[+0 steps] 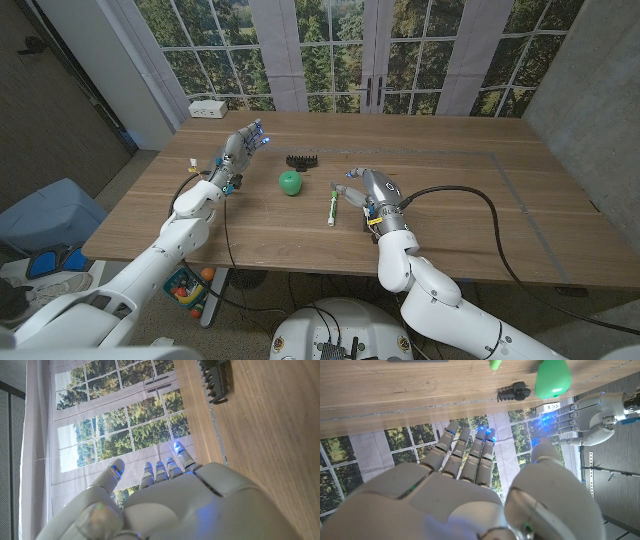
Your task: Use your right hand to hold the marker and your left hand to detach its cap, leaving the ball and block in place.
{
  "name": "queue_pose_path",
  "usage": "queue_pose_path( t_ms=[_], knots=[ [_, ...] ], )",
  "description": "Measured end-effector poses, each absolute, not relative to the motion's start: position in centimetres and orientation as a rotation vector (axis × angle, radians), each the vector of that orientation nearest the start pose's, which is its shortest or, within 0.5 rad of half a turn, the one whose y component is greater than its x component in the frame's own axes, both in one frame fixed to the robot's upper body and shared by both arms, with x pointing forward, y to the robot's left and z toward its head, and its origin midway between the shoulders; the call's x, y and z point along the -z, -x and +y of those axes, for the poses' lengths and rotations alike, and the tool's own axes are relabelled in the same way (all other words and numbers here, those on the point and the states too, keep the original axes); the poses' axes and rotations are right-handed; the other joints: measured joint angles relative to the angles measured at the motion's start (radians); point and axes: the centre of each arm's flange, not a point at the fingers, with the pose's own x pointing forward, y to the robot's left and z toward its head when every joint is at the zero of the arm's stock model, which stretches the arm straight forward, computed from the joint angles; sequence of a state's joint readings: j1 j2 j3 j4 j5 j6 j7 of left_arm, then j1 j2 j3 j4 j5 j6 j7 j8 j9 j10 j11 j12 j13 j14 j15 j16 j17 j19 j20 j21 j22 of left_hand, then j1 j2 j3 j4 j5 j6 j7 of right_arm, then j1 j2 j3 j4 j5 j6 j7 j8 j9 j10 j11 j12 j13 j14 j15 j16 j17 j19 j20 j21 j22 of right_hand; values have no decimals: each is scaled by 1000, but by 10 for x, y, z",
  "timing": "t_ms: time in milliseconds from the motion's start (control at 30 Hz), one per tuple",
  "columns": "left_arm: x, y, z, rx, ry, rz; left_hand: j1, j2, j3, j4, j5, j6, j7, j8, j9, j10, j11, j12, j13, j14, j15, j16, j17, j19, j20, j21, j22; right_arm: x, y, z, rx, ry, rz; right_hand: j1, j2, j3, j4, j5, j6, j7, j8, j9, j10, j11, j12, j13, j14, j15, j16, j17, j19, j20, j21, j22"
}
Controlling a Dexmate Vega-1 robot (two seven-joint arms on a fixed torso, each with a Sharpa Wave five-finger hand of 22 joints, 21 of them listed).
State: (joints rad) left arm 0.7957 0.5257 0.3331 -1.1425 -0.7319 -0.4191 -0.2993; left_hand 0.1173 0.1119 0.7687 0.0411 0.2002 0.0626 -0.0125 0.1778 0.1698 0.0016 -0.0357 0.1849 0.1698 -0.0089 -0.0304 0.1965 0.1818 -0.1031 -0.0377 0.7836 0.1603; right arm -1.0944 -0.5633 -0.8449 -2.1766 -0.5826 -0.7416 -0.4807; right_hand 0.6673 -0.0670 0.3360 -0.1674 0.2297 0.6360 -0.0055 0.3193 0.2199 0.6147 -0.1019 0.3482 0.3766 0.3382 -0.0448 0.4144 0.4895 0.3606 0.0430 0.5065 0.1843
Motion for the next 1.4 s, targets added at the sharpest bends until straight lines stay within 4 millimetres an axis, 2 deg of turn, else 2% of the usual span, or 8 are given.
queue_pose_path(
  t_ms=[200, 267, 367, 633, 1033, 1233, 1400],
  knots=[
    [22, -652, 329, 335, 26, -674, 0, 0, 0, 0, 0, 0, 0, 0, 0, 0, 0, 0, 0, 0, 0, 0, 0, 4, 4, 0, 0, 96, -471, -78, 206, 1030, -597, 8, -8, -15, 5, 11, 0, 0, 0, 6, -1, -1, 7, 19, 0, 0, 0, 9, -13, -2, -8, 0],
    [22, -652, 329, 338, 27, -676, -3, 3, 0, 0, 0, 0, 0, 0, 0, 0, 0, 0, 0, 0, 0, 0, 0, 4, 4, 0, 0, 96, -471, -77, 207, 1035, -594, 23, -23, -17, 7, 11, 0, 0, 8, 11, -4, -4, 11, 25, -8, 7, 0, 12, -14, -1, -8, 0],
    [22, -652, 329, 340, 27, -678, -4, 4, 0, 0, 0, 0, 0, 0, 0, 0, 0, 0, 0, 0, 0, 0, 0, 4, 4, -4, 0, 98, -471, -74, 211, 1051, -577, 24, -24, -26, 16, 18, -4, 4, 8, 13, -10, -6, 11, 34, -13, 2, 0, 17, -18, 3, -8, 0],
    [21, -651, 329, 347, 29, -686, -4, 4, 0, 0, 0, 0, 0, 0, 0, 0, 0, 0, 0, 0, 0, 0, 0, 4, 4, -8, 0, 102, -471, -67, 222, 1085, -543, 24, -23, -30, 20, 29, -13, 5, 8, 17, -15, -4, 15, 50, -22, 4, 7, 23, -20, 5, -15, 0],
    [23, -650, 332, 350, 35, -689, -8, 0, 0, 0, 0, 0, 0, 0, 0, 0, 0, 0, 0, 0, 0, 0, 0, 13, 2, -15, 0, 108, -477, -56, 213, 1123, -532, 57, 10, -34, 16, 44, -9, 2, 10, 24, -11, -7, 22, 71, -22, 4, 15, 33, -20, 5, -15, 0],
    [25, -650, 334, 351, 39, -688, -8, 0, 0, 0, 0, 4, 4, 0, 0, 0, 0, 0, 0, 0, 0, 0, 0, 13, 2, -23, 0, 110, -482, -52, 206, 1143, -522, 65, 2, -38, 12, 45, -15, -4, 10, 22, -15, -11, 22, 81, -22, 4, 15, 37, -20, 5, -15, 0],
    [24, -652, 335, 353, 42, -690, -8, 0, 0, 0, 0, 4, 4, 0, 0, 0, 0, 0, 0, 0, 0, 0, 0, 13, 2, -23, 0, 111, -485, -50, 200, 1154, -516, 76, 12, -38, 12, 52, -15, -4, 10, 22, -15, -11, 22, 85, -22, 4, 19, 42, -16, 1, -15, 0]
  ],
)
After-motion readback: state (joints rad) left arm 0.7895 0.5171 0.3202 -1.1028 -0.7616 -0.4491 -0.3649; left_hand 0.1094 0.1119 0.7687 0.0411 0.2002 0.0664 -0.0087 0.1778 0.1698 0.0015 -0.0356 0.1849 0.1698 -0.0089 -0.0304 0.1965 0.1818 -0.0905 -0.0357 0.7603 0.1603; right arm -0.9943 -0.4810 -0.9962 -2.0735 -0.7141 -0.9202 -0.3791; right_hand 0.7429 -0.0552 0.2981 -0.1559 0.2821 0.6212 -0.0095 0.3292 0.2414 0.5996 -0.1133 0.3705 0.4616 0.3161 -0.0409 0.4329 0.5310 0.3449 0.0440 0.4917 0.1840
